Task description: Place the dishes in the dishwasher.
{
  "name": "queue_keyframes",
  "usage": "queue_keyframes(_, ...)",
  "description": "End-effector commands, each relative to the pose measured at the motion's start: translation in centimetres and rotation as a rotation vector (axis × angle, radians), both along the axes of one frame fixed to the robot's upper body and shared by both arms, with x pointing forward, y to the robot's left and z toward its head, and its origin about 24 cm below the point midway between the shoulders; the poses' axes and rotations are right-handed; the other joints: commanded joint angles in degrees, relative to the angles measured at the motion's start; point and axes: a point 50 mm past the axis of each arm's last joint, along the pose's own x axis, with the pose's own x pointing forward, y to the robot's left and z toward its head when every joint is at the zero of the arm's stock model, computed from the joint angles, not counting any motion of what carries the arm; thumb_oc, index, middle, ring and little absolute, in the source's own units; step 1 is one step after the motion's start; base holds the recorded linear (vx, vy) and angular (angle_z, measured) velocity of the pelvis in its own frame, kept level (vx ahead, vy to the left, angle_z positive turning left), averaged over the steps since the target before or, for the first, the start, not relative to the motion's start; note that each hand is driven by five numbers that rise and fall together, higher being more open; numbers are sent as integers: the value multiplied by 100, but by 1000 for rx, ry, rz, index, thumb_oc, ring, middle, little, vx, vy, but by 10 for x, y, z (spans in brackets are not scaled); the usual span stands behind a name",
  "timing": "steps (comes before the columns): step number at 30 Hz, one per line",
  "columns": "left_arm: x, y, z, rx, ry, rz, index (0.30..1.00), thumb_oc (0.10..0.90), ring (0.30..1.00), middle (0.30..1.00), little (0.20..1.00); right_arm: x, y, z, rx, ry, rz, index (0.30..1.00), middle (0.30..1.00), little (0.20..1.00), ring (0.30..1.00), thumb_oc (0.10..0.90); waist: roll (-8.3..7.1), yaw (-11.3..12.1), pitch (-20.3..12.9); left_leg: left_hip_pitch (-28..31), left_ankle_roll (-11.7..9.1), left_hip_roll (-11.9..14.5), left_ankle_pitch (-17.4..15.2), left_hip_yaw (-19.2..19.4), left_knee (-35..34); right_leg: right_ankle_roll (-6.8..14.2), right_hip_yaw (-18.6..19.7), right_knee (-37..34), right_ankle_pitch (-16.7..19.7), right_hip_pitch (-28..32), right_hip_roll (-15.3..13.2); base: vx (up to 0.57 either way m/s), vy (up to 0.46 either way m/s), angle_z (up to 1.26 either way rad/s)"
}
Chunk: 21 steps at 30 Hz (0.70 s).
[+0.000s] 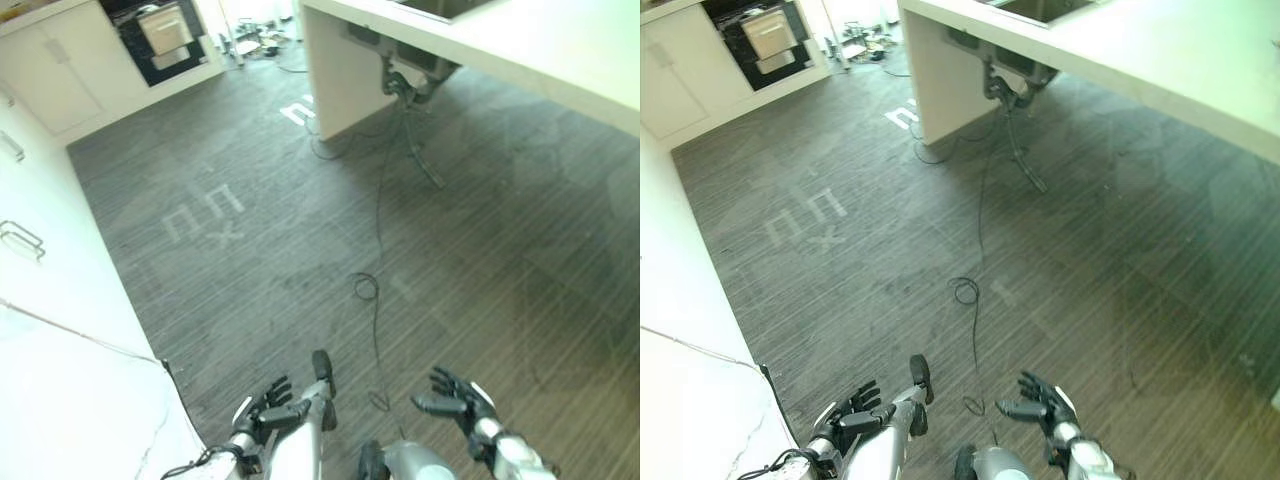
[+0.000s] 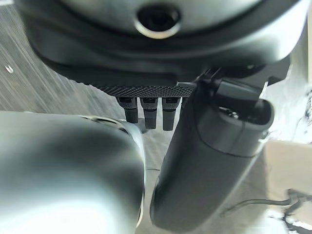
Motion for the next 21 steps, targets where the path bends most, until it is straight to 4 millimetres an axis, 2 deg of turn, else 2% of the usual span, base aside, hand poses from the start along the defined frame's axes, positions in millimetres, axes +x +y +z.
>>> queue_keyframes(1,27,-5,18,-15,-144,-85,900,800,900,900,900,24,-3,24,-33,-179,-6,900,900,900,900,800,-107,117,-484,678,-9,-488,-683,-258,177,198,193,-1300,5,1172,18,711,395,-14)
queue_keyframes(2,25,-1,18,4,-140,-96,900,800,900,900,900,23,-2,24,-39,-183,-8,900,900,900,900,800,-160,138,-622,795,151,-604,-850,-255,177,329,136,-1300,211,1440,-6,651,369,-13)
queue_keyframes(3,26,0,19,13,-142,-105,900,800,900,900,900,23,-3,25,-49,-191,-9,900,900,900,900,800,-171,101,-686,877,298,-708,-983,-241,177,501,47,-1016,676,1503,-87,540,350,-25)
queue_keyframes(4,27,0,20,18,-148,-116,900,800,900,900,900,23,-2,26,-53,-203,-15,900,900,900,900,800,-188,72,-709,924,402,-791,-1056,-221,177,640,5,-524,959,1351,-207,401,364,-4)
queue_keyframes(5,32,1,24,39,-155,-142,900,800,900,900,900,24,0,29,-59,-223,-39,900,900,900,900,800,-239,-8,-698,1056,642,-1016,-1247,-238,177,1003,81,789,1631,946,-358,293,316,9)
queue_keyframes(6,33,2,25,48,-156,-147,900,800,900,900,900,24,1,29,-58,-226,-49,900,900,900,900,800,-255,-19,-698,1102,735,-1102,-1313,-260,177,1142,124,1345,1887,719,-413,273,293,13)
queue_keyframes(7,36,3,26,58,-156,-149,900,800,900,900,900,25,1,30,-55,-233,-67,900,900,900,900,800,-242,-41,-685,1174,823,-1174,-1388,-314,177,1193,170,1948,2082,398,-494,238,222,61)
queue_keyframes(8,40,1,28,57,-161,-136,900,800,900,900,900,27,3,30,-52,-242,-81,900,900,900,900,800,-184,-84,-646,1302,894,-1222,-1477,-380,177,1087,167,2336,2014,-36,-572,334,189,56)
queue_keyframes(9,42,0,29,46,-174,-131,900,800,900,900,900,28,4,30,-61,-251,-78,900,900,900,900,800,-105,-159,-585,1467,937,-1232,-1539,-442,177,954,114,2244,1738,-405,-495,349,103,56)
queue_keyframes(11,44,-2,31,56,-188,-159,900,800,900,900,900,29,3,32,-74,-261,-83,900,900,900,900,800,-1,-275,-477,1695,918,-1217,-1609,-595,177,840,94,1776,1495,-860,-299,308,-56,33)
queue_keyframes(12,47,-1,34,66,-192,-179,900,800,900,900,900,27,-2,34,-73,-266,-99,900,900,900,900,800,55,-363,-386,1841,896,-1186,-1676,-716,177,767,37,1022,1408,-1147,-219,348,-140,75)
queue_keyframes(13,48,0,34,69,-189,-182,900,800,900,900,900,27,-5,35,-69,-267,-107,900,900,900,900,800,76,-406,-341,1913,884,-1163,-1718,-759,177,738,-19,541,1431,-1206,-193,382,-160,78)
queue_keyframes(14,48,1,34,67,-185,-171,900,800,900,900,900,26,-8,36,-69,-268,-104,900,900,900,900,800,80,-443,-311,2047,873,-1129,-1809,-737,177,794,-134,-222,1660,-1393,-227,379,-128,78)
queue_keyframes(15,47,2,33,63,-180,-157,900,800,900,900,900,25,-11,36,-70,-267,-98,900,900,900,900,800,92,-477,-283,2178,873,-1122,-1938,-739,177,866,-189,-606,1885,-1530,-269,414,-113,71)
queue_keyframes(16,45,1,32,60,-174,-146,900,800,900,900,900,22,-14,35,-73,-264,-91,900,900,900,900,800,102,-493,-262,2349,893,-1139,-2076,-757,177,956,-236,-759,2132,-1781,-366,535,-136,68)
queue_keyframes(18,40,-2,26,56,-156,-134,900,800,900,900,900,19,-19,33,-74,-246,-97,900,900,900,900,800,111,-543,-347,2687,855,-1242,-2262,-944,177,812,-98,-726,1975,-1787,-292,609,-199,40)
queue_keyframes(20,36,-7,22,44,-145,-145,900,800,900,900,900,17,-22,33,-75,-244,-116,900,900,900,900,800,138,-618,-450,3083,716,-1270,-2317,-1017,177,606,12,-623,1602,-1609,-169,623,-218,-13)
queue_keyframes(21,33,-10,19,39,-126,-149,900,800,900,900,900,19,-24,35,-98,-241,-106,900,900,900,900,800,124,-639,-531,3499,487,-1207,-1874,-869,177,406,96,-699,1333,-1334,-89,655,-249,-20)
